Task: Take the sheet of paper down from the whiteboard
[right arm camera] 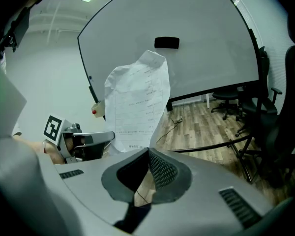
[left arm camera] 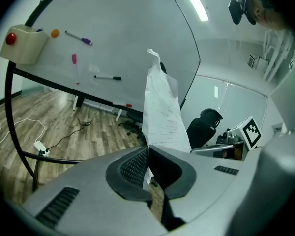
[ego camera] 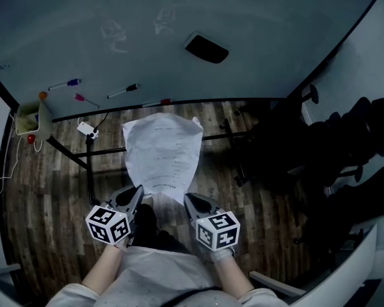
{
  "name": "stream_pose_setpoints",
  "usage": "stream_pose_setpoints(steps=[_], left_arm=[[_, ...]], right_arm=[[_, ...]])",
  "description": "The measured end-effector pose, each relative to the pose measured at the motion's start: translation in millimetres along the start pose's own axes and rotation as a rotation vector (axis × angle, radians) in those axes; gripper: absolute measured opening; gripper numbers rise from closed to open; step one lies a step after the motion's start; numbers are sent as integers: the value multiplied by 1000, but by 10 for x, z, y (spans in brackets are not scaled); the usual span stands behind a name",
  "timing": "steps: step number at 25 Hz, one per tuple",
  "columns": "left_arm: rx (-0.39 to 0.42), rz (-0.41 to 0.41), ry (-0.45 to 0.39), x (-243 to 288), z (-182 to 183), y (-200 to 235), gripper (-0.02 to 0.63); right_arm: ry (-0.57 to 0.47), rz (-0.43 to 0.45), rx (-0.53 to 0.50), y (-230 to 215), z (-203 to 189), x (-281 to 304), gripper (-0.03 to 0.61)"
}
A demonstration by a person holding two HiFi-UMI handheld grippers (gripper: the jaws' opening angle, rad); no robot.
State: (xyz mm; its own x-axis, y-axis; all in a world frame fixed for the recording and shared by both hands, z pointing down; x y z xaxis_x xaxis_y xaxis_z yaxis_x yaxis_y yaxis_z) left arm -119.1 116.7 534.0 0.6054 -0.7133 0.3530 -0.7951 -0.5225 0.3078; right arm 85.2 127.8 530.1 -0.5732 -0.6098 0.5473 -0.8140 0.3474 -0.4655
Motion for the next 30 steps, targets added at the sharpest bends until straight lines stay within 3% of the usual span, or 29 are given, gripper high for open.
stream_pose_setpoints(steps=[17,30], left_arm=[[-71,4,28,52,-150,-29,15],[-77,-19,27,8,-89,-30,15]], right_arm=[[40,25,-24,-159,-21,35,20],[21,42,1,-112,-40,-10,20]])
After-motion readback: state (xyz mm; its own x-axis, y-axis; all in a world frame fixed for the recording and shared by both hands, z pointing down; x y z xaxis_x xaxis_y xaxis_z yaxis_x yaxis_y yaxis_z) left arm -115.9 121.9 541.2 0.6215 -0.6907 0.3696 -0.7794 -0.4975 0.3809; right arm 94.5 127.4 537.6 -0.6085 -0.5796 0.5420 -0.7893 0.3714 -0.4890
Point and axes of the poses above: the fingertips, and each gripper's own axes: x forward along the fingers, y to its left, z out of its top, the point moved 6 cm from there along -x, backward along the fingers, and after that the axes turned 10 degrees about x, right-handed, at the moved point
